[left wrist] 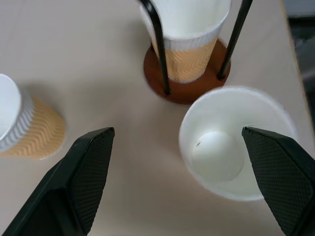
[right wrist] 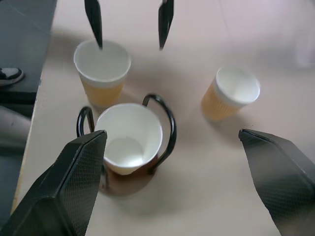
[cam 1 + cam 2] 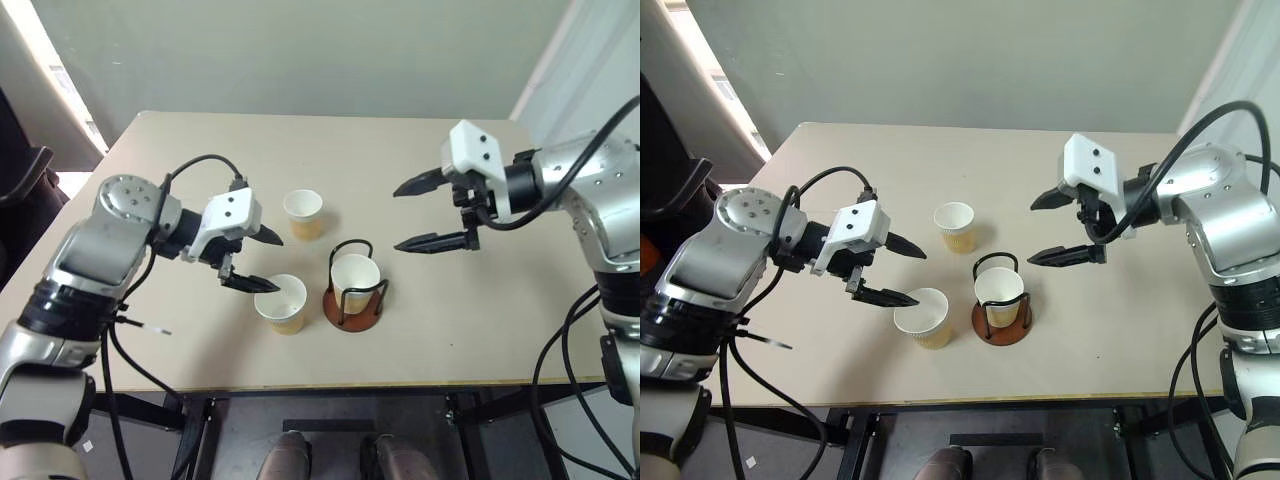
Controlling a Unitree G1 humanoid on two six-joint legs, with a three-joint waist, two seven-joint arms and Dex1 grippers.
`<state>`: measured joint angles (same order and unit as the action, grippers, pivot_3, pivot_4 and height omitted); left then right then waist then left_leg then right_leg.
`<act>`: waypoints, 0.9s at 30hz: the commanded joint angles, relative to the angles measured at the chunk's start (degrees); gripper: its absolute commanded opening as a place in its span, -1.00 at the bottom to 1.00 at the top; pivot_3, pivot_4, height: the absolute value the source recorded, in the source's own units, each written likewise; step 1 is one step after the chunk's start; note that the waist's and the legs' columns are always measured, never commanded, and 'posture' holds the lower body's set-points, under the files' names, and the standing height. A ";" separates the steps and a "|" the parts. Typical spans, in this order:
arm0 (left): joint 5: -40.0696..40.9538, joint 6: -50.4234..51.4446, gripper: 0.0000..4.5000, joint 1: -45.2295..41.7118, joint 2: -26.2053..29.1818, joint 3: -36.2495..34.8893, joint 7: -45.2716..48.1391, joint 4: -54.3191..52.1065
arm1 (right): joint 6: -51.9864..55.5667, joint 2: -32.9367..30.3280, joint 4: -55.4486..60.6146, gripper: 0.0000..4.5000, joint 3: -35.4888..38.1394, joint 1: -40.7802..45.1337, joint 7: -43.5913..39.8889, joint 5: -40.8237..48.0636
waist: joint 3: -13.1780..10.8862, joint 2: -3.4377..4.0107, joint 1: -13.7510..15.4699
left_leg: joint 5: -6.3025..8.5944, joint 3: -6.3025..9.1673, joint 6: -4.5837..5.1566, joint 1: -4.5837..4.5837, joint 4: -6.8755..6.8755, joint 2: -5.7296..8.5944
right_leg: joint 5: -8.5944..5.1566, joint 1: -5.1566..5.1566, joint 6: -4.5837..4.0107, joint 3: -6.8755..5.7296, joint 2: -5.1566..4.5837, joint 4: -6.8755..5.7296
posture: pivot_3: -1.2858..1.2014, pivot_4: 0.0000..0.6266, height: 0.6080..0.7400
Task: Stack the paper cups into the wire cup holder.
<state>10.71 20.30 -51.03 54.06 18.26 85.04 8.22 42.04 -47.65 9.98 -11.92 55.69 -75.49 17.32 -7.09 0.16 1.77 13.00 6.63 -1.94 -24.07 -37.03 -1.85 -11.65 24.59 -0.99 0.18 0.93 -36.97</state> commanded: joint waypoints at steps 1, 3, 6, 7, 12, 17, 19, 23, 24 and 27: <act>-3.87 -3.88 0.99 -2.01 -1.98 1.97 1.65 3.37 | 2.03 -1.29 4.30 0.98 2.65 -0.05 1.29 2.11 | 0.00 0.00 -0.08 | 0.00 0.00 0.00 0.00 -0.01 0.00 | 0.01 -0.01 0.01 0.00 0.00 0.00 | 0.03 -0.52 1.00; -4.75 -5.04 0.99 -2.37 -3.36 2.74 2.67 4.43 | 3.27 -2.01 5.99 0.98 3.02 -1.06 0.97 3.54 | 0.00 0.00 -0.09 | 0.00 0.00 0.01 0.00 -0.01 0.00 | 0.01 -0.01 0.02 0.00 0.01 0.00 | 0.03 -0.52 1.00; -5.72 -6.22 0.99 -2.42 -5.09 3.73 4.10 5.74 | 4.55 -1.26 7.18 0.98 4.52 -1.73 2.12 5.95 | 0.00 -0.01 -0.09 | 0.00 -0.01 0.01 -0.02 -0.02 0.00 | 0.01 -0.01 0.06 0.00 0.01 0.02 | 0.03 -0.52 1.00; -5.90 -6.42 0.99 -2.39 -5.53 3.86 4.47 6.15 | 4.88 -0.87 7.71 0.98 5.33 -1.89 2.24 7.29 | 0.00 -0.01 -0.09 | 0.00 -0.01 0.01 -0.02 -0.02 0.00 | 0.00 -0.01 0.09 0.00 0.01 0.02 | 0.03 -0.52 1.00; -7.10 -7.50 0.60 -2.46 -6.84 4.33 5.89 8.14 | 5.37 -1.97 9.51 1.00 5.75 -2.87 2.31 9.55 | 0.00 -0.01 -0.09 | -0.03 -0.02 0.04 -0.03 -0.03 0.00 | -0.04 -0.03 0.18 0.00 0.02 0.02 | 0.03 -0.52 1.00; -6.87 -7.09 -0.18 -2.66 -6.98 3.73 6.97 8.22 | 5.71 -3.43 11.14 1.00 5.89 -4.00 1.87 11.62 | 0.00 -0.01 0.00 | -0.03 -0.03 0.07 -0.04 -0.06 0.00 | -0.07 -0.10 0.27 0.01 0.01 0.04 | 0.03 -0.52 1.00; -6.17 -6.83 -0.49 -2.54 -6.33 3.84 7.27 7.65 | 5.48 -3.69 11.17 1.00 5.73 -4.04 2.23 11.76 | 0.00 -0.01 -0.02 | -0.03 -0.04 0.08 -0.04 -0.07 0.00 | -0.06 -0.10 0.27 0.01 0.02 0.04 | 0.03 -0.52 1.00; -2.97 -6.09 -0.98 -2.43 -3.96 4.31 7.46 5.65 | 3.89 -4.62 9.40 1.00 5.39 -3.63 2.37 10.32 | 0.00 -0.01 -0.04 | -0.05 -0.03 0.10 -0.03 -0.06 0.00 | -0.06 -0.09 0.29 0.01 0.02 0.03 | 0.03 -0.52 1.00; -1.29 -5.64 -0.98 -2.70 -3.25 4.14 7.46 4.98 | 3.57 -5.01 9.01 1.00 5.56 -3.49 2.14 10.27 | 0.00 -0.01 -0.03 | -0.05 -0.04 0.10 -0.03 -0.07 0.00 | -0.06 -0.10 0.29 0.01 0.03 0.03 | 0.03 -0.52 1.00; 4.09 -4.49 -0.98 -5.39 -1.20 2.45 7.46 4.40 | 2.99 -6.98 8.54 1.00 6.94 -3.50 0.57 11.62 | 0.00 -0.01 0.12 | -0.05 -0.04 0.10 -0.04 -0.07 0.00 | -0.07 -0.10 0.30 0.01 0.02 0.04 | 0.03 -0.52 1.00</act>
<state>11.50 15.29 -53.42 51.60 23.26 89.91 14.56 46.00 -53.31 17.94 -7.89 51.15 -73.90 27.91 -7.08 0.14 1.89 12.94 6.60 -1.83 -24.14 -37.10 -1.85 -11.72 24.50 -0.67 0.18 0.95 -36.94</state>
